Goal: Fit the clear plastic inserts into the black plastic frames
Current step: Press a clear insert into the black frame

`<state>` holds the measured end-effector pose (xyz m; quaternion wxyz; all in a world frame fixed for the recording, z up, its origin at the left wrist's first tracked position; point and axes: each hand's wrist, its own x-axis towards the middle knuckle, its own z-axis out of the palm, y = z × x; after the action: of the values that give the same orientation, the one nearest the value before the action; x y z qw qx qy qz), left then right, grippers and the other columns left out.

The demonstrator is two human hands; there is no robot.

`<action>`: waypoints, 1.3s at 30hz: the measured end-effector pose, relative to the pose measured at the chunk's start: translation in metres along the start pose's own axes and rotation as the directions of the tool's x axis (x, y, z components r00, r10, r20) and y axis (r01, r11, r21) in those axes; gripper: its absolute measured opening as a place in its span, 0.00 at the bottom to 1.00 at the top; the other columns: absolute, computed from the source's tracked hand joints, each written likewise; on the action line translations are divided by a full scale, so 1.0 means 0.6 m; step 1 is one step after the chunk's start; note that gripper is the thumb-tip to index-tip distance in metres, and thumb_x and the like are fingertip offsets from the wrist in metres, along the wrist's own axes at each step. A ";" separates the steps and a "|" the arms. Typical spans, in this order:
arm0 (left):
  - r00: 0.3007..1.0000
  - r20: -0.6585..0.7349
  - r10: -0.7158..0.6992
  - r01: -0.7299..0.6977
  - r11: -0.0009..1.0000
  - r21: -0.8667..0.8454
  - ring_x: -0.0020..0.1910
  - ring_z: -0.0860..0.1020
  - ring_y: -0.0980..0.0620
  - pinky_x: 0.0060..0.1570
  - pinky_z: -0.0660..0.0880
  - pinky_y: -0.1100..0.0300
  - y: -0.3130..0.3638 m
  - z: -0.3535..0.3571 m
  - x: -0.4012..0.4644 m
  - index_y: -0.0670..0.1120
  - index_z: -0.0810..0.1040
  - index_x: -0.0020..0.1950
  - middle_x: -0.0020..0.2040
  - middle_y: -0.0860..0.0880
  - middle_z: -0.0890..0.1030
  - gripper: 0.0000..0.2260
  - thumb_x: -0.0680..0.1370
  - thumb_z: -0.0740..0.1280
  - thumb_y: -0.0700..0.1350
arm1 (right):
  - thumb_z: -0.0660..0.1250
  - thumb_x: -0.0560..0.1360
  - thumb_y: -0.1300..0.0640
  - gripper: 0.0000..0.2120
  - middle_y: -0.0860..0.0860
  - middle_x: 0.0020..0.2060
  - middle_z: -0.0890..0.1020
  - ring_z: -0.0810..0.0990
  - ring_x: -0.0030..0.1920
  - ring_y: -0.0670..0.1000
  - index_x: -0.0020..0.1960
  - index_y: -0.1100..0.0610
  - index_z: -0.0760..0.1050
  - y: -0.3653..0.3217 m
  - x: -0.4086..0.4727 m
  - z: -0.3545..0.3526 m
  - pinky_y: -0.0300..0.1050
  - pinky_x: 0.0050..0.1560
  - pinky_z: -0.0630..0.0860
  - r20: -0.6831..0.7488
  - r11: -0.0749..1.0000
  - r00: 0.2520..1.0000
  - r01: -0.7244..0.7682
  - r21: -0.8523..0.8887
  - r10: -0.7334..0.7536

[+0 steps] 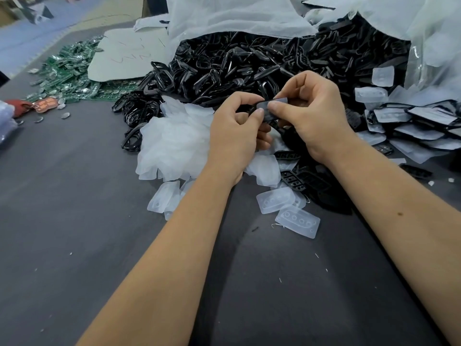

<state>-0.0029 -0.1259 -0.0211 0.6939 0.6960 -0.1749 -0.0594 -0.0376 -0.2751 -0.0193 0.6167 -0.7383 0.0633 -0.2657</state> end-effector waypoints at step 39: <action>0.999 -0.037 0.018 -0.017 1.000 0.014 0.27 0.80 0.49 0.26 0.74 0.60 0.001 0.003 0.001 0.46 0.76 0.51 0.32 0.49 0.80 0.03 0.84 0.68 0.43 | 0.73 0.77 0.67 0.06 0.56 0.38 0.85 0.79 0.32 0.48 0.53 0.61 0.83 0.001 0.001 -0.001 0.42 0.32 0.76 0.080 0.994 0.996 -0.056 0.089 0.049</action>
<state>-0.0028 -0.1276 -0.0206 0.6927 0.7001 -0.1685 -0.0392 -0.0372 -0.2760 -0.0195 0.6584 -0.7173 0.0468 -0.2231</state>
